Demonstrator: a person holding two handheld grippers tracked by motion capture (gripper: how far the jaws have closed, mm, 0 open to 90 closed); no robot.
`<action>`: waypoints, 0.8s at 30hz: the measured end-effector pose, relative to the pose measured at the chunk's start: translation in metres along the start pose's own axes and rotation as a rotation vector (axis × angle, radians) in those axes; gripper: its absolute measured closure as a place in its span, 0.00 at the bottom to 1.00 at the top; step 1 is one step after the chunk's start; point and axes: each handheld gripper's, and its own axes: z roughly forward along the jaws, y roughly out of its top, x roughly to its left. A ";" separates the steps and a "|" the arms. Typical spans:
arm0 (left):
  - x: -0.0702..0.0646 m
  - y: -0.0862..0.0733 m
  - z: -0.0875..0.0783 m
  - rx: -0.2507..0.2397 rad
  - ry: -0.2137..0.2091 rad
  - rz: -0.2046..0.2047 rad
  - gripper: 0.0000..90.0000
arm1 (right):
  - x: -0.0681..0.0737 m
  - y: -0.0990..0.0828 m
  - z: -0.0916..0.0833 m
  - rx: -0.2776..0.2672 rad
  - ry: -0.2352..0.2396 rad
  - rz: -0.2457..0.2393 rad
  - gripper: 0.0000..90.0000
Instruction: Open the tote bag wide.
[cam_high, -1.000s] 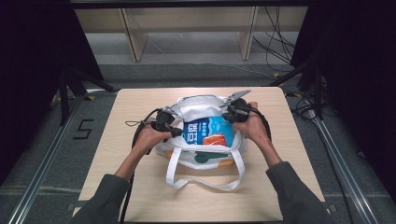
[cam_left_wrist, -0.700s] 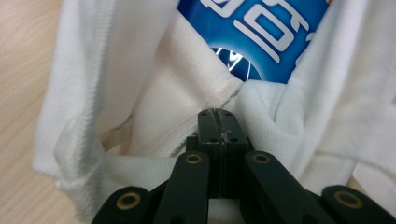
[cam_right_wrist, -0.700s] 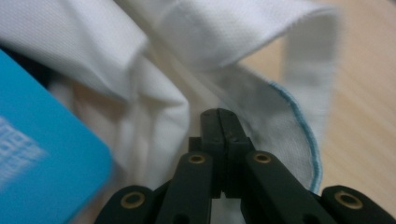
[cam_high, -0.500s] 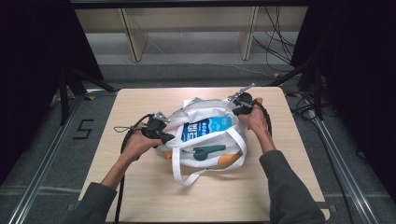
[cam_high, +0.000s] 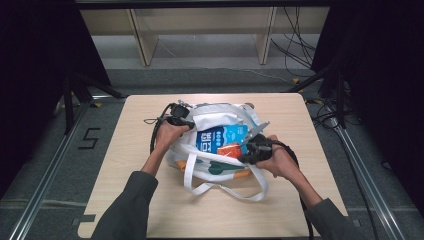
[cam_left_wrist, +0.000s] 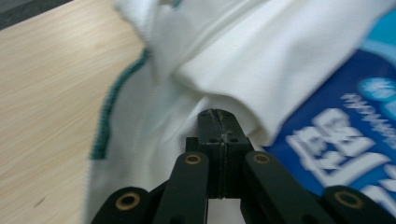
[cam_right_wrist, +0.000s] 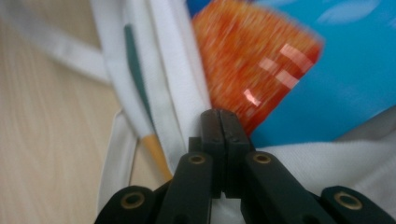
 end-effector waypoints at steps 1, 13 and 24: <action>0.000 -0.001 0.001 -0.004 -0.004 -0.005 0.99 | 0.003 -0.005 0.003 0.004 0.012 0.006 1.00; -0.027 -0.011 -0.034 -0.046 -0.106 0.125 0.93 | 0.005 -0.003 -0.017 -0.153 -0.044 0.026 1.00; -0.031 -0.066 -0.055 -0.022 -0.190 0.200 0.95 | -0.015 -0.018 -0.019 -0.068 -0.202 0.092 1.00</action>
